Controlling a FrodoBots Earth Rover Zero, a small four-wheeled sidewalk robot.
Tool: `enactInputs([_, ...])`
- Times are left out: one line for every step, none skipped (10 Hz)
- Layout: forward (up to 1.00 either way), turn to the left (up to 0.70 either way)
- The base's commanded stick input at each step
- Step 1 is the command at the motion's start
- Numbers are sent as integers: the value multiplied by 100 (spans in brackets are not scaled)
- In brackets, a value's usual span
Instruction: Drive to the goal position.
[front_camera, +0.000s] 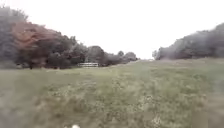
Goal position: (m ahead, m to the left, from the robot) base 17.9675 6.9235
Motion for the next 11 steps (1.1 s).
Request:
enactInputs([85,0])
enactInputs([85,0])
enactInputs([85,0])
enactInputs([85,0])
enactInputs([85,0])
enactInputs([85,0])
enactInputs([85,0])
enactInputs([85,0])
enactInputs([85,-2])
enactInputs([85,-6])
enactInputs([85,-19])
